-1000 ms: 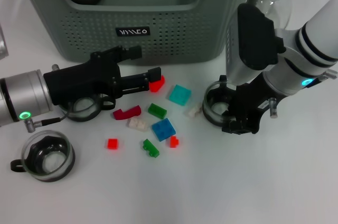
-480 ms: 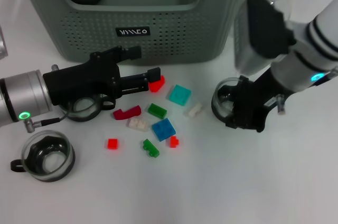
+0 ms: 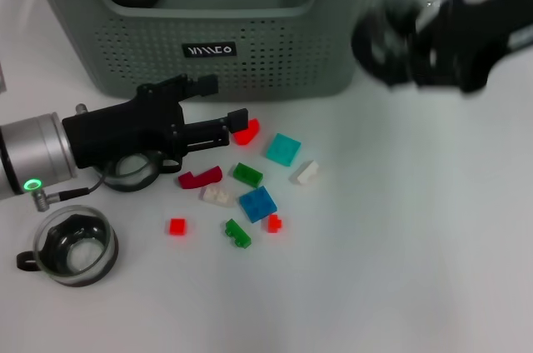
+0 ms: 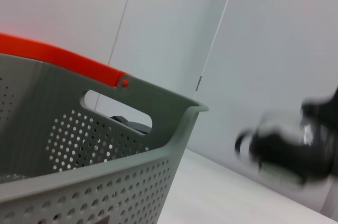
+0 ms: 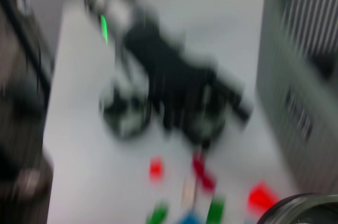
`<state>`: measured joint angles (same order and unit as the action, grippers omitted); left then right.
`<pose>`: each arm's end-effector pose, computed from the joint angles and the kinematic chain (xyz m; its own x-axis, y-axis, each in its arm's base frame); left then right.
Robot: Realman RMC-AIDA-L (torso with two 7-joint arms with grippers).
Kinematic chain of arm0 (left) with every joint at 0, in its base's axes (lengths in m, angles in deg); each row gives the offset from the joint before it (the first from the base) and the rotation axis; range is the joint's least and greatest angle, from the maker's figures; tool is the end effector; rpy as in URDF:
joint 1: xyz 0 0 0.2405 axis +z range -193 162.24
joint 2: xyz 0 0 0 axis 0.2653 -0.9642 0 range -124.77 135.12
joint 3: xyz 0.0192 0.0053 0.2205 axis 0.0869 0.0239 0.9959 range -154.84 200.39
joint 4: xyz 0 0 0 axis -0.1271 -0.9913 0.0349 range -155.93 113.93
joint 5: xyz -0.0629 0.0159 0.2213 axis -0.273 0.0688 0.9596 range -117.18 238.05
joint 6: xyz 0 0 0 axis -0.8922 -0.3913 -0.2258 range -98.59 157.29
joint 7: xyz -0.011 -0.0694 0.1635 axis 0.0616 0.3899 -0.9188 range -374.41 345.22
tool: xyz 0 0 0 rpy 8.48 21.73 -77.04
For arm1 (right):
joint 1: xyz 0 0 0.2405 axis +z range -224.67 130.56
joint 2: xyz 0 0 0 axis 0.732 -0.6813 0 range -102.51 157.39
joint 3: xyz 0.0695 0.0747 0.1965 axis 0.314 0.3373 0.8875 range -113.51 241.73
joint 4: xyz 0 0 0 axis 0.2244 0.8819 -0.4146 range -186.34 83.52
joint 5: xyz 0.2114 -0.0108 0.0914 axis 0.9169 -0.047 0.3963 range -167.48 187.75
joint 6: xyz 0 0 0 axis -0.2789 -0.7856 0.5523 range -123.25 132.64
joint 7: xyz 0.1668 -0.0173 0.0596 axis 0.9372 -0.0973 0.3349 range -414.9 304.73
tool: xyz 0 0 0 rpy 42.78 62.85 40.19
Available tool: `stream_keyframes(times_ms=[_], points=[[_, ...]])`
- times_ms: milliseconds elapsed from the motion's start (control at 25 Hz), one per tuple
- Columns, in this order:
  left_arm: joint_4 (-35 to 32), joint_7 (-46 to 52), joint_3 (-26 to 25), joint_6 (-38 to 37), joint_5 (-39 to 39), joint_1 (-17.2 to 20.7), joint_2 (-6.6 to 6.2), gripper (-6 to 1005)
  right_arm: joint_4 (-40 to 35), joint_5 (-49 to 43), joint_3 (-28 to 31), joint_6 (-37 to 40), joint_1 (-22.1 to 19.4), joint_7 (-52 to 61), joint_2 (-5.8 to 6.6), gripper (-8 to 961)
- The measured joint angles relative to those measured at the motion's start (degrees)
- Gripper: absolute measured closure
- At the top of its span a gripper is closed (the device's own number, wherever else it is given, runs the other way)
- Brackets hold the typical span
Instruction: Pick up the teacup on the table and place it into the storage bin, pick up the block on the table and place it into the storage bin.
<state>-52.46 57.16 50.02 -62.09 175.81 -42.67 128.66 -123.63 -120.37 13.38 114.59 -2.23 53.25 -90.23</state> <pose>-0.2469 0.3156 -0.0321 0.6546 0.3566 0.6666 0.5609 -0.8202 -0.1120 0.1040 0.3575 0.0504 0.9849 -0.1688 -0.0375 -0.1705 -0.9843 -0.0462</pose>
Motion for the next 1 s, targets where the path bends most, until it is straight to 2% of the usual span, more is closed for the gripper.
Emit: stream_keyframes(times_ms=[200, 320, 440, 600, 720, 1000], points=[[0.13, -0.04, -0.01, 0.32, 0.08, 0.03, 0.03, 155, 1.73, 15.18, 6.53, -1.29, 2.77, 3.0, 1.38, 892], [0.23, -0.11, 0.0, 0.35, 0.07, 0.0, 0.07, 156, 7.04, 22.89, 8.68, -7.42, 6.28, 5.4, 3.09, 889], [0.26, -0.28, 0.0, 0.36, -0.04, -0.02, 0.07, 156, 13.14, 24.28, 8.23, -16.67, 9.79, 6.18, 4.47, 887], [0.19, -0.27, 0.0, 0.26, -0.07, -0.09, 0.03, 156, 20.29, 19.59, 3.97, -29.6, 14.98, 5.34, 5.17, 883], [0.14, -0.28, 0.0, 0.27, -0.1, -0.12, 0.01, 157, 24.99, 13.34, -0.36, -38.48, 18.79, 5.9, 4.96, 880], [0.17, -0.31, 0.0, 0.38, -0.14, -0.14, 0.0, 158, 37.46, -1.28, -6.07, -57.76, 25.7, 6.56, 1.5, 874]])
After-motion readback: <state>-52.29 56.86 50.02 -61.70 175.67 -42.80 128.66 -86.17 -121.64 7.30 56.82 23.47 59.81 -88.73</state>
